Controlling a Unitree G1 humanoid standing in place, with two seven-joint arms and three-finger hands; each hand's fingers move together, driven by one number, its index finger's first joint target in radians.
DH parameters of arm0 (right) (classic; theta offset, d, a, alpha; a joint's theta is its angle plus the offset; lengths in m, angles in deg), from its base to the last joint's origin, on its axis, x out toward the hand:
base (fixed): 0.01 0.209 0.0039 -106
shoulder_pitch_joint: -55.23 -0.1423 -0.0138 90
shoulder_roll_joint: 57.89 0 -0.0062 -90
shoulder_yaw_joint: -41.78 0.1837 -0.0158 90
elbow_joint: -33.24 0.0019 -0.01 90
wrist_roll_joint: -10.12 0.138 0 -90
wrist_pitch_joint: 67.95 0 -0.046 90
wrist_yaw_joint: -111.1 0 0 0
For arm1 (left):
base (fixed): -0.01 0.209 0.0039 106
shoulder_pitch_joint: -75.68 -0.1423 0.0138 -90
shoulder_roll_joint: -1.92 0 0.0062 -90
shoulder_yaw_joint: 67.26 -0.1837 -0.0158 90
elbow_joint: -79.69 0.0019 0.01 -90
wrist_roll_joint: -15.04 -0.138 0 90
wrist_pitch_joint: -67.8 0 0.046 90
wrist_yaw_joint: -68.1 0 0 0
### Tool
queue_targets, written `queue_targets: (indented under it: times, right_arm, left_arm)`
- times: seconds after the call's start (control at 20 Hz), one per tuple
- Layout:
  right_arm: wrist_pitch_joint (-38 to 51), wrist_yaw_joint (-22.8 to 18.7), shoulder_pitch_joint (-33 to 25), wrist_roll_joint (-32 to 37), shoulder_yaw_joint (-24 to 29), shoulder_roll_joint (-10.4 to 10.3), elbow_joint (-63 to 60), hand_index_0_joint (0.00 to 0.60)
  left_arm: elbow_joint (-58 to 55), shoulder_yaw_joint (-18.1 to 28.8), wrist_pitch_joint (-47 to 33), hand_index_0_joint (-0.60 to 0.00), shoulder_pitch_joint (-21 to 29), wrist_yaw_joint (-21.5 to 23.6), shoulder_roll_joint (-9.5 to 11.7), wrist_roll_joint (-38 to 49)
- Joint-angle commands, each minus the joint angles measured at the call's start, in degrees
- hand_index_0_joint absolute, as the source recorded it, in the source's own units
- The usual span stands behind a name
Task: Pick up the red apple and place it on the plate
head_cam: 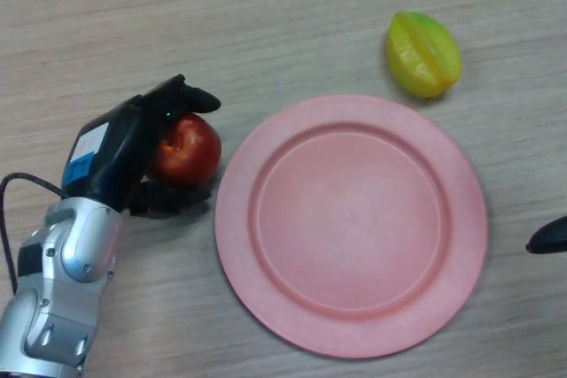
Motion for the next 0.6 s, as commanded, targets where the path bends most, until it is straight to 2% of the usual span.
queue_targets:
  times: [0.05,0.1,0.15,0.2,0.25,0.3,0.35,0.45,0.6]
  right_arm:
    - [8.3,-1.4,-1.3,2.6,4.4,2.7,2.7,0.0]
    - [8.3,-1.4,-1.3,2.6,4.4,2.7,2.7,0.0]
    - [8.4,-1.5,-1.5,2.5,4.2,2.7,2.4,0.0]
    - [8.3,-1.5,-1.4,2.5,4.1,2.7,2.4,0.0]
    - [8.3,-1.4,-1.4,2.3,4.0,2.7,2.3,0.0]
    - [8.3,-1.4,-1.5,2.2,3.9,2.7,2.2,0.0]
    - [8.5,-1.4,-1.9,2.3,3.8,2.8,2.0,0.0]
    - [8.2,-1.1,-2.4,3.2,4.0,3.3,1.9,0.0]
    - [7.6,-0.7,-2.5,4.5,4.8,3.9,1.6,0.0]
  left_arm:
    - [-11.7,4.2,-3.3,-0.6,0.9,-0.4,1.8,2.3]
    - [-14.5,3.7,-2.4,-0.6,0.3,-1.9,1.5,3.4]
    - [-21.9,2.6,1.3,-0.6,-1.3,-5.2,-0.3,6.8]
    - [-24.3,1.4,3.4,-0.6,-2.0,-6.2,-0.8,6.3]
    - [-27.7,-2.2,4.0,-0.6,-3.8,-8.6,-1.2,2.8]
    - [-27.0,-3.7,1.2,-0.6,-4.5,-8.2,-1.4,-0.6]
    - [-25.1,-6.5,-2.3,-0.6,-6.2,-7.7,-3.0,-6.0]
    - [-23.1,-9.5,-3.4,-0.6,-7.9,-6.8,-4.2,-7.9]
    - [-20.7,-10.0,-5.6,-0.6,-7.8,-8.7,-4.5,-12.2]
